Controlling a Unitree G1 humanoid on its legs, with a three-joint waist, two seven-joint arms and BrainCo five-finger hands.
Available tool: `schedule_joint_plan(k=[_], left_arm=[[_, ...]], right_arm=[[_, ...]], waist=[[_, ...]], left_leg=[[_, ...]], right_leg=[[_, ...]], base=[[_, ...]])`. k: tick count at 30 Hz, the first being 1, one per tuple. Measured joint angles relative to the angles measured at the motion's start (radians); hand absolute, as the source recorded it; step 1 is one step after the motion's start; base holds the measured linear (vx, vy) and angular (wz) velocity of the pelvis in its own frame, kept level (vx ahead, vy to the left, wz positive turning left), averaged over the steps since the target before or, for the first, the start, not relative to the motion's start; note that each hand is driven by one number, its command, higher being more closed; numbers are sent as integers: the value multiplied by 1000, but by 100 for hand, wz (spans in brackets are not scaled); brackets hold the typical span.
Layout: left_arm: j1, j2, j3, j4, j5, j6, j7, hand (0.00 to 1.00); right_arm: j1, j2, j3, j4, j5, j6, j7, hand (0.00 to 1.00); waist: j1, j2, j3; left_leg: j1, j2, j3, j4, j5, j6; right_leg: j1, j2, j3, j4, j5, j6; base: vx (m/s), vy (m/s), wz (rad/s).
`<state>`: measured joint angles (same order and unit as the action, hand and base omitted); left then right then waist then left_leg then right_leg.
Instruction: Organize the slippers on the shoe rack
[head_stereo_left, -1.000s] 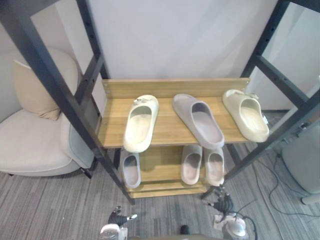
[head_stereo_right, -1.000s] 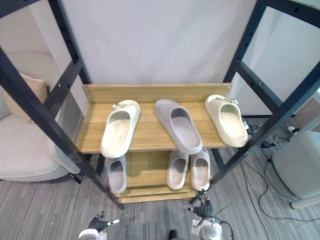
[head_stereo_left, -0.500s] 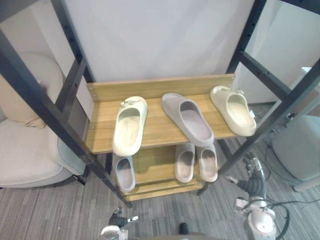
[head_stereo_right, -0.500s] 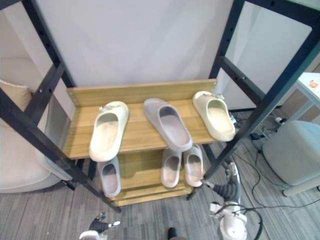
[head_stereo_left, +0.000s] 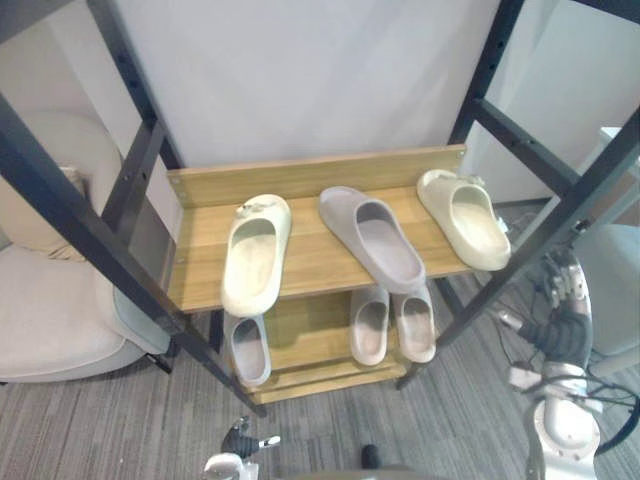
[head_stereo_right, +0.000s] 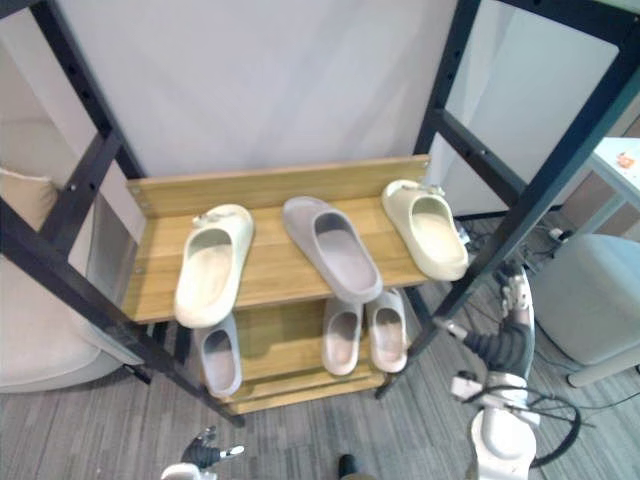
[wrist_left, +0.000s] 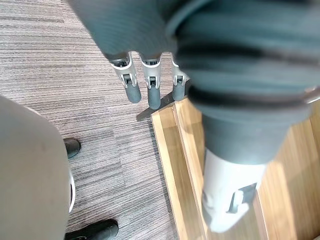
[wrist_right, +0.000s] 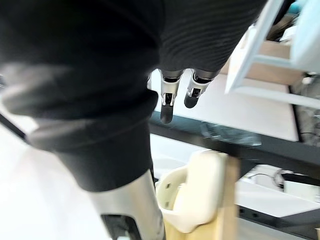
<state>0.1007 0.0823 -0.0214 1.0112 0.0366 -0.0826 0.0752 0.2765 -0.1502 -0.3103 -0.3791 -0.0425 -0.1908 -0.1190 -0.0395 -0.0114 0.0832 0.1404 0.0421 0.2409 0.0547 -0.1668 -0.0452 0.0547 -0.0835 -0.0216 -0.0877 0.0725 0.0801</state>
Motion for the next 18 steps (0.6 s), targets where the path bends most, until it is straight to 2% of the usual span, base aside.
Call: schedule_joint_plan(k=[5,16,18], left_arm=[[1,-1,0,0,2,0,-6,0],[3,6,-1,0,9,-2,-26,0],[0,7,-2,-1,10,-4,-36,0]], right_arm=[[-63,-61,0,0,6,-8,3,0],[-194,-159,51,37,89,-27,62,0],[-204,-172,64,65,93,-27,70,0]], waist=[[2,1,-6],[9,-19,-24],[18,-23,-27]], left_leg=[[-5,-3,-14,0,1,1],[-15,-9,-57,1,4,6],[-17,-10,-62,1,5,7]], right_leg=[[2,-5,-14,0,-2,3],[14,-12,-56,0,-9,7],[15,-13,-61,0,-9,7]], base=[[-20,-23,8],[-7,-22,11],[-18,-23,8]])
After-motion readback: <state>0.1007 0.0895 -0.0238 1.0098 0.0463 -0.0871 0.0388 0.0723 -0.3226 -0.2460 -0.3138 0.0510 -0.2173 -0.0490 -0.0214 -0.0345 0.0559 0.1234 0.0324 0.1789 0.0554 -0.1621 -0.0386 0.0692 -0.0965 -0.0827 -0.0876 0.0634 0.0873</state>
